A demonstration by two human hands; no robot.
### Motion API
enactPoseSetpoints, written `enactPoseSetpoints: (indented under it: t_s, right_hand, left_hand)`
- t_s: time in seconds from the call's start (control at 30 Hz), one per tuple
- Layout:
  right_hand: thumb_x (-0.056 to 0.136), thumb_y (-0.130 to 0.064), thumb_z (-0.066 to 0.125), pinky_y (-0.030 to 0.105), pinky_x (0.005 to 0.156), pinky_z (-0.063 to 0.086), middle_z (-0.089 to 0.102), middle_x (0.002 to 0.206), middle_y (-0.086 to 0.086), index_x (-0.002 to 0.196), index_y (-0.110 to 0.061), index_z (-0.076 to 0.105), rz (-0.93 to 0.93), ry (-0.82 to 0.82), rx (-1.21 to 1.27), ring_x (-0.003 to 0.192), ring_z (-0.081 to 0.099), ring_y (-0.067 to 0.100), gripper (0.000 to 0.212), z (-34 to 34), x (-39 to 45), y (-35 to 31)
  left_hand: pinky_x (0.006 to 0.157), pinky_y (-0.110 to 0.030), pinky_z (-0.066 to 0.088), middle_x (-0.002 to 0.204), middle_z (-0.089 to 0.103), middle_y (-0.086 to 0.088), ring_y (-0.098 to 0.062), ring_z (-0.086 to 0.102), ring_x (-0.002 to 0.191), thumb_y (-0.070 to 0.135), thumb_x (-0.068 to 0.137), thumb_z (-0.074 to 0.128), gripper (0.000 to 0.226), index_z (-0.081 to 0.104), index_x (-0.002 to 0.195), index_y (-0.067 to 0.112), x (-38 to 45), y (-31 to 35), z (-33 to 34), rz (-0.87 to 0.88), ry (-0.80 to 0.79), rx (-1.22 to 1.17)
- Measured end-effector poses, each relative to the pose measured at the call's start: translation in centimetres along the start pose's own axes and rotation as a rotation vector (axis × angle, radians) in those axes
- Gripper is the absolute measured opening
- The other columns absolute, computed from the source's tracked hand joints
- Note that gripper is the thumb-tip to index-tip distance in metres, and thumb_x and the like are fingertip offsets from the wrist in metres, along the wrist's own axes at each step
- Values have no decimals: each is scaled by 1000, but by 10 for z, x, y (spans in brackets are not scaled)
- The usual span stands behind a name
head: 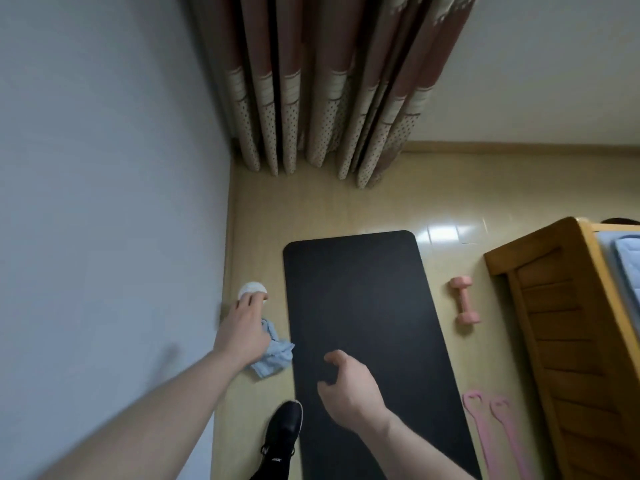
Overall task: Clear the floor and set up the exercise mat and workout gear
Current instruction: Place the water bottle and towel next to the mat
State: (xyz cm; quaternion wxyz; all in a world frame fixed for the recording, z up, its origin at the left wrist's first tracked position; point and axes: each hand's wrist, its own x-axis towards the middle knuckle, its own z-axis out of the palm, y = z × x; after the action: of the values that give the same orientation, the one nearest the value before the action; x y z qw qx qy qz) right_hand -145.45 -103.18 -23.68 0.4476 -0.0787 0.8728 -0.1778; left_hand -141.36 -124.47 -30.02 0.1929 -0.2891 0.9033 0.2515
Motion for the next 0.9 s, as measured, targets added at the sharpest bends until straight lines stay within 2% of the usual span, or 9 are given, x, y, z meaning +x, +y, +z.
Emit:
enactPoseSetpoints:
  t_s: [0.1,0.23,0.4,0.53,0.63,0.67,0.8,0.9]
  right_hand:
    - [89,-27,57,21,102,44,55,143,-12,144,-27,50,-20,90,40,127,56,11,56,-17,-79,20]
    - [89,-28,57,22,106,42,54,144,-11,145,-27,48,-35,189,66,132,52,10,57,-22,-203,68]
    - [91,-31,59,23,100,47,50,146,-12,147,-30,44,-21,254,125,118,60,8,59,3,-350,149]
    - [92,-31,60,26,101,48,47,150,-10,151,-28,40,68,247,164,122,58,10,63,24,-436,205]
    - [90,-30,60,28,92,53,48,146,-9,149,-30,40,131,271,198,106,65,9,62,34,-478,231]
    - [90,-31,60,28,92,53,48,146,-9,149,-31,40,146,281,215,106,64,8,62,36,-486,238]
    - [91,-29,60,25,103,45,48,149,-9,150,-29,41,191,328,229,126,56,9,61,40,-512,259]
    - [92,-30,61,28,98,50,49,147,-9,149,-30,42,222,348,222,117,61,9,60,46,-525,278]
  left_hand:
    - [95,-39,49,143,43,3,-22,48,121,8,85,56,57,42,138,25,-68,29,-5,54,-6,9]
    - [105,-35,41,139,41,5,-21,42,127,9,84,52,55,43,136,26,-188,66,-10,152,-12,71]
    - [104,-36,41,138,42,5,-21,42,129,5,80,45,56,46,132,27,-353,104,-5,235,-42,101]
    - [105,-32,39,137,42,7,-20,41,127,5,79,47,59,46,134,26,-452,117,5,292,-90,129]
    - [108,-31,39,138,43,8,-17,40,129,1,77,46,62,48,133,26,-496,118,19,337,-121,146]
    - [108,-31,39,138,43,8,-16,41,129,-1,77,45,63,48,134,26,-503,119,22,339,-128,136]
    - [110,-32,39,141,45,7,-17,43,129,-1,78,46,64,50,136,26,-516,128,41,354,-182,142]
    - [110,-34,40,142,45,4,-20,44,129,1,79,47,64,49,138,24,-524,137,52,395,-214,192]
